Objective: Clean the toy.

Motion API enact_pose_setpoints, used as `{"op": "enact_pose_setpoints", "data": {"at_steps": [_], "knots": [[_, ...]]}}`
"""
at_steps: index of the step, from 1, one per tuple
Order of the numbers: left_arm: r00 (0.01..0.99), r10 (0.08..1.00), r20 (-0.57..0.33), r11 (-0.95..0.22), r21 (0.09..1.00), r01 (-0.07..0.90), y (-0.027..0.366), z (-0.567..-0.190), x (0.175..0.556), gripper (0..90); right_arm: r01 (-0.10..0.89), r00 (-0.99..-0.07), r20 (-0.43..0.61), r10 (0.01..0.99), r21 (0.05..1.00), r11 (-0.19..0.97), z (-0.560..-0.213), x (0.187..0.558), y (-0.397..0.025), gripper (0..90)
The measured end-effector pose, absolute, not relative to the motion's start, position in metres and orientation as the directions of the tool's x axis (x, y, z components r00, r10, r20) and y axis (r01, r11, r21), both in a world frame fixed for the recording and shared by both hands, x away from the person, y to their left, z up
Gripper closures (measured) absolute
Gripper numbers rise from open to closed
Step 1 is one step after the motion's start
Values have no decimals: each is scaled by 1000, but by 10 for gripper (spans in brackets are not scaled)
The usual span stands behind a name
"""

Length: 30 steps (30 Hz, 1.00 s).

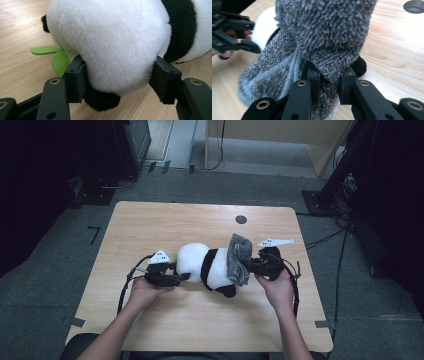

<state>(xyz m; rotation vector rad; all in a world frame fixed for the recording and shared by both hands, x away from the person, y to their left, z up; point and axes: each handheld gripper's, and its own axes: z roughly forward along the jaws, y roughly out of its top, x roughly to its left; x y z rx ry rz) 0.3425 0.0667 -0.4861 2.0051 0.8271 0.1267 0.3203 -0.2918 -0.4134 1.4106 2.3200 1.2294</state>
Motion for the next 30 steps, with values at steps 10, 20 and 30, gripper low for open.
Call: {"op": "enact_pose_setpoints", "data": {"at_steps": [10, 20, 30], "knots": [[764, 600, -235, -332, 796, 506, 66, -486, 342, 370, 678, -513, 232, 826, 701, 224, -432, 321, -298, 764], [758, 604, -247, -326, 791, 518, 68, -487, 342, 371, 748, -480, 297, 825, 631, 208, -456, 325, -302, 766], [763, 600, -241, -342, 785, 517, 68, -487, 341, 369, 813, -428, 302, 852, 539, 218, -474, 339, -317, 768]]}}
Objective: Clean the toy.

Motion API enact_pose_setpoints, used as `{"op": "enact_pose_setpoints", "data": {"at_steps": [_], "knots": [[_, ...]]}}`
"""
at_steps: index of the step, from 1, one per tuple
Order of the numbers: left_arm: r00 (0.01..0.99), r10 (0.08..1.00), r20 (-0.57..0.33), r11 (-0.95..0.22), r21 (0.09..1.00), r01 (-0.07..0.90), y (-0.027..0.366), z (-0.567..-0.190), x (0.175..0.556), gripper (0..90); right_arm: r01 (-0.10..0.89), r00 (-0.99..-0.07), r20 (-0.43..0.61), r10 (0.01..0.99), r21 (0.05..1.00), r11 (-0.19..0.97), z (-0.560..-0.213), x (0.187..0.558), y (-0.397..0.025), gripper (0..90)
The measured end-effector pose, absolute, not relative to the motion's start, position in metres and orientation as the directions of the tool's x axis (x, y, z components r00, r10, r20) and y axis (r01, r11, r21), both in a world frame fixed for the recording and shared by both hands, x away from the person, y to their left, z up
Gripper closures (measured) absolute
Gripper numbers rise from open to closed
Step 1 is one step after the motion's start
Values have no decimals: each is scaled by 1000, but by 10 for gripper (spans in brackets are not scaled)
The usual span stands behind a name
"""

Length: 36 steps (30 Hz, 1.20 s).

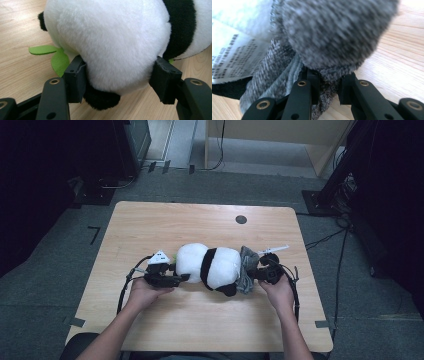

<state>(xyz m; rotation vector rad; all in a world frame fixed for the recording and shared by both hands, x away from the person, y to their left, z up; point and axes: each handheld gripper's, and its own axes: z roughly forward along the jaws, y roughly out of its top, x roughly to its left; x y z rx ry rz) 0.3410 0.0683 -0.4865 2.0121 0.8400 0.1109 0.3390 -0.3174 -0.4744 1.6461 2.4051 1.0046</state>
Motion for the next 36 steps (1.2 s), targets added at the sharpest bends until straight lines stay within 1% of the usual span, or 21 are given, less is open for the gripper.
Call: {"op": "enact_pose_setpoints", "data": {"at_steps": [5, 7, 10, 11, 13, 18, 22, 25, 31, 33, 36], "knots": [[763, 600, -241, -340, 787, 515, 68, -487, 341, 370, 790, -413, 325, 851, 593, 156, -462, 333, -336, 767], [762, 600, -242, -338, 787, 516, 68, -487, 341, 372, 767, -414, 320, 852, 627, 137, -453, 330, -346, 767], [761, 603, -239, -338, 788, 515, 68, -487, 340, 374, 742, -411, 346, 844, 665, 89, -437, 326, -357, 768], [761, 604, -237, -338, 788, 514, 68, -487, 340, 374, 730, -413, 344, 843, 678, 81, -430, 324, -358, 767], [760, 604, -238, -336, 789, 514, 67, -486, 340, 375, 709, -407, 310, 859, 700, 84, -415, 320, -358, 766], [755, 609, -242, -328, 790, 518, 67, -486, 340, 375, 665, -448, 301, 842, 741, 89, -382, 308, -349, 766], [750, 615, -245, -326, 787, 524, 67, -487, 338, 373, 622, -507, 292, 811, 776, 110, -360, 299, -328, 761], [747, 619, -242, -334, 780, 530, 68, -487, 336, 375, 615, -559, 288, 777, 773, 156, -355, 298, -299, 762], [744, 622, -243, -329, 782, 530, 68, -487, 337, 378, 608, -638, 273, 720, 753, 253, -369, 308, -239, 759], [743, 622, -248, -324, 782, 532, 68, -487, 337, 377, 612, -642, 258, 722, 739, 280, -376, 314, -222, 760], [740, 621, -258, -319, 779, 539, 69, -487, 339, 378, 617, -658, 271, 703, 729, 297, -383, 321, -201, 763]]}}
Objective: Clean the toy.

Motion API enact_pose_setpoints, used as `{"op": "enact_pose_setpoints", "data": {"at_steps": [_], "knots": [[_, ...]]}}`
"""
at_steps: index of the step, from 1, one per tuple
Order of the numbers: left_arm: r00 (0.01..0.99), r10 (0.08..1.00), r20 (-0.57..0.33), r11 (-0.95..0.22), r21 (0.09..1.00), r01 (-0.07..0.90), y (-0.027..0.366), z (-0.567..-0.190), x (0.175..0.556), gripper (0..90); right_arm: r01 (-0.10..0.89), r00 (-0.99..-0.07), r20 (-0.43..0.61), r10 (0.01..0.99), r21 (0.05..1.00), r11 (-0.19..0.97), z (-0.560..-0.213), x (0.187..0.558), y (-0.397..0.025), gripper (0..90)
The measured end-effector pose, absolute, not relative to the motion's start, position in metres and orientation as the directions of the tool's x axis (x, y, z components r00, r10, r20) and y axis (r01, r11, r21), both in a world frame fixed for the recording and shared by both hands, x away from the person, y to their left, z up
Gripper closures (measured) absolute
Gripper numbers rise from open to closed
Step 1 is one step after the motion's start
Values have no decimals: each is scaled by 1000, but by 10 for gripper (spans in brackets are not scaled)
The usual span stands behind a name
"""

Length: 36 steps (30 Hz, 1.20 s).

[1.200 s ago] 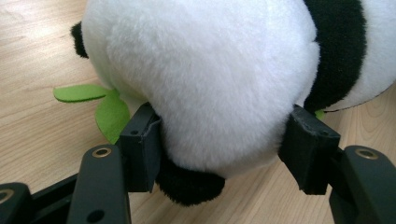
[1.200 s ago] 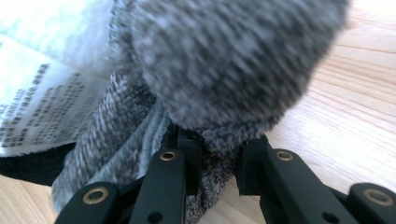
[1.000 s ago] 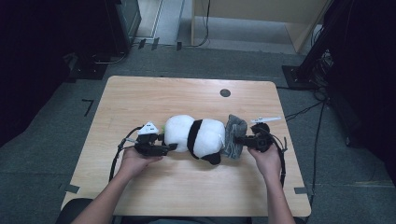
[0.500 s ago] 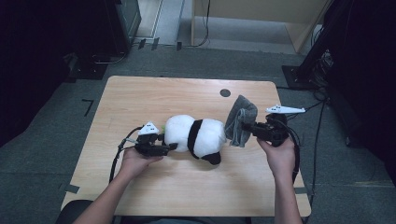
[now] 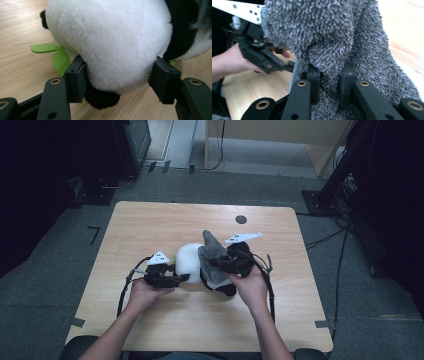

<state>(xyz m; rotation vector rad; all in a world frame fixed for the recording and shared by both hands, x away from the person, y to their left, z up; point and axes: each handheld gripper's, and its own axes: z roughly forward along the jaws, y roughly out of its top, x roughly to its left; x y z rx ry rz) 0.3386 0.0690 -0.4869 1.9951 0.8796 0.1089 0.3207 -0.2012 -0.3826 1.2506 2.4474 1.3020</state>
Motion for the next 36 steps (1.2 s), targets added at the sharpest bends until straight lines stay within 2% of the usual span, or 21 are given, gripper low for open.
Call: {"op": "enact_pose_setpoints", "data": {"at_steps": [7, 11, 16, 23, 36], "knots": [[738, 622, -261, -316, 779, 542, 68, -486, 339, 378, 573, -737, 285, 613, 745, 342, -371, 315, -157, 763], [738, 624, -257, -320, 777, 541, 69, -486, 338, 377, 584, -733, 259, 629, 714, 387, -389, 321, -141, 764], [743, 623, -246, -329, 779, 534, 68, -487, 337, 379, 646, -683, 312, 661, 681, 346, -422, 331, -151, 771], [737, 628, -252, -339, 764, 550, 68, -487, 337, 382, 627, -700, 265, 663, 672, 394, -430, 319, -155, 778], [730, 640, -238, -337, 767, 546, 63, -483, 338, 413, 642, -699, 268, 664, 644, 416, -435, 298, -184, 780]]}}
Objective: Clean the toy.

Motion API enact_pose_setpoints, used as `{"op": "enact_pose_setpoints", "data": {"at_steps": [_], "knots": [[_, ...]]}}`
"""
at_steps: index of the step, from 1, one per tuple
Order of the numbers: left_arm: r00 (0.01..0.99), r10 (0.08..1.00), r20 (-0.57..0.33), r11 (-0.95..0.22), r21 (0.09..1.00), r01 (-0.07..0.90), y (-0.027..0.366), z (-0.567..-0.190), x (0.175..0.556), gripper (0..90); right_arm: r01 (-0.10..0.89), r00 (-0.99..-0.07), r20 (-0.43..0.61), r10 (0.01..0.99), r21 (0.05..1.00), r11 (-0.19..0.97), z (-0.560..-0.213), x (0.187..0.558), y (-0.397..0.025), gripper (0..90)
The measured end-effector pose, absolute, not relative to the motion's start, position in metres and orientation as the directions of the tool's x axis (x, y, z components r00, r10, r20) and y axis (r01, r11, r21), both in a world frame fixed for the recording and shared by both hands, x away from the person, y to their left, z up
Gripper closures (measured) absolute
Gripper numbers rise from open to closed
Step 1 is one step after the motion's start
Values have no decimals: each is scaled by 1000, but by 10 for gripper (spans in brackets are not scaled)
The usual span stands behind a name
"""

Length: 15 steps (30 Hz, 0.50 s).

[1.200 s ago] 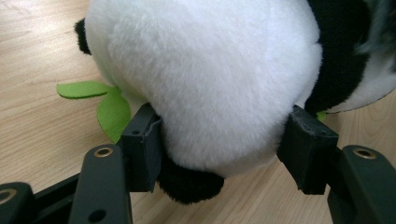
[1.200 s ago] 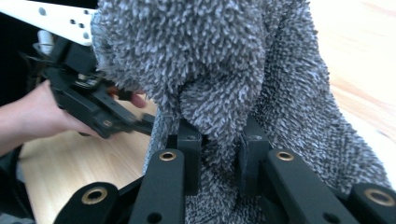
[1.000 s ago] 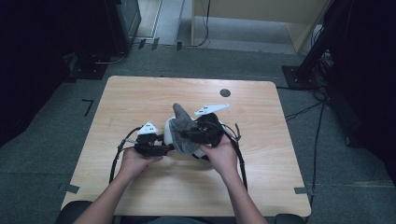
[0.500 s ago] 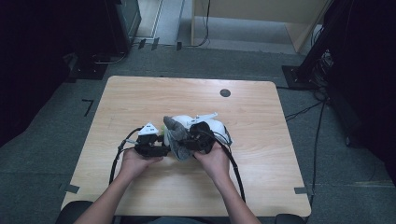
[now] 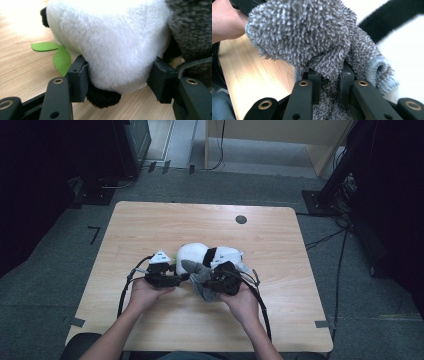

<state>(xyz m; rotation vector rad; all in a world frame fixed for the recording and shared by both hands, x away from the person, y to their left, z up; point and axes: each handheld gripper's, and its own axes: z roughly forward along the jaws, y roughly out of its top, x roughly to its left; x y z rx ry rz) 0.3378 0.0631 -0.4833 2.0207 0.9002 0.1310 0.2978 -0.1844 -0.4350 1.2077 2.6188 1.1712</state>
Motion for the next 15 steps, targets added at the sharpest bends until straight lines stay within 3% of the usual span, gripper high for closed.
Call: {"op": "enact_pose_setpoints", "data": {"at_steps": [15], "knots": [[720, 650, -242, -327, 766, 553, 61, -482, 341, 448, 680, -641, 314, 701, 654, 330, -425, 295, -239, 779]]}}
